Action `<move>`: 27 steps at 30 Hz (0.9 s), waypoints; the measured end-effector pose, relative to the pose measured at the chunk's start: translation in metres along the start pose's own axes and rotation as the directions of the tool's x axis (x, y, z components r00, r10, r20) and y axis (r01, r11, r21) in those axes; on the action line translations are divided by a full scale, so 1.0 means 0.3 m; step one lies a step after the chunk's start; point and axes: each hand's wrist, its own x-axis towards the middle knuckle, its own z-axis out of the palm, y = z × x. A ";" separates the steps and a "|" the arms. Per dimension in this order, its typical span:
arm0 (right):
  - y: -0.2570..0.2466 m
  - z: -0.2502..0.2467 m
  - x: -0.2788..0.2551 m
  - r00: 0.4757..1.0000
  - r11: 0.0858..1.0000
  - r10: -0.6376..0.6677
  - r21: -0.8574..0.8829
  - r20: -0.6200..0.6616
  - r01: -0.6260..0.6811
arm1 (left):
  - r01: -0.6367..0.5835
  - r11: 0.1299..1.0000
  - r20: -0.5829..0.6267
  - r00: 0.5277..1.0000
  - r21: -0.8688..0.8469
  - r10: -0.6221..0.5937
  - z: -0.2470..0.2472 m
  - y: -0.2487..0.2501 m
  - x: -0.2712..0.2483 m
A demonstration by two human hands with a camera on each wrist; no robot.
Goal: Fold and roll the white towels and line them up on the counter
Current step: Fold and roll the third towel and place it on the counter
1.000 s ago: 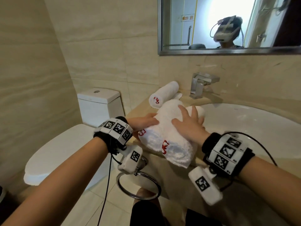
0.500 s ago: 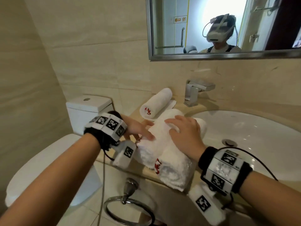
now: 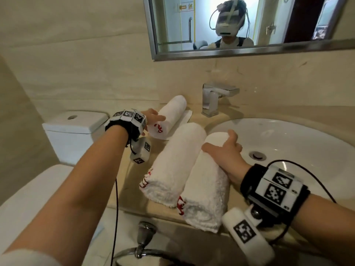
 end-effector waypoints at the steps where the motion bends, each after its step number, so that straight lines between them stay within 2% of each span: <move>1: 0.004 0.008 0.005 1.000 1.000 0.006 0.004 -0.008 -0.006 | 0.003 1.000 0.005 1.000 -0.031 -0.003 0.012 -0.004 0.014; 5: 0.011 0.028 0.021 0.999 1.000 0.005 -0.014 -0.036 -0.005 | -0.031 0.996 0.005 0.999 -0.081 0.032 0.041 -0.039 0.064; 8: 0.016 0.034 0.031 0.999 0.999 0.003 -0.033 -0.046 -0.004 | -0.073 0.996 0.043 0.996 -0.047 0.076 0.039 -0.060 0.079; 12: 0.015 0.041 0.046 0.999 0.998 -0.010 -0.058 -0.053 0.007 | -0.117 0.965 0.079 0.992 0.236 0.101 0.015 -0.075 0.058; 15: 0.010 0.052 0.058 0.998 0.998 -0.011 -0.060 -0.054 0.008 | -0.124 0.894 0.108 0.990 0.431 0.086 -0.001 -0.085 0.034; 18: 0.005 0.065 0.069 0.999 0.999 -0.005 -0.051 -0.054 0.002 | -0.099 0.812 0.080 0.995 0.574 0.065 0.013 -0.108 -0.008; 20: 0.007 0.069 0.074 0.999 0.998 -0.001 -0.055 -0.049 -0.002 | -0.109 0.819 0.078 0.994 0.563 0.079 0.019 -0.103 -0.050; 22: 0.010 0.068 0.082 0.999 0.999 0.000 -0.053 -0.046 -0.002 | -0.132 0.865 0.075 0.991 0.485 0.109 0.008 -0.082 -0.051; 25: 0.014 0.072 0.093 0.999 0.999 0.001 -0.048 -0.042 -0.003 | -0.186 0.881 -0.019 0.976 0.435 0.215 0.001 -0.068 -0.032; 27: 0.011 0.078 0.099 0.999 0.999 -0.008 -0.045 -0.041 0.006 | -0.168 0.895 -0.049 0.977 0.414 0.206 0.007 -0.076 -0.023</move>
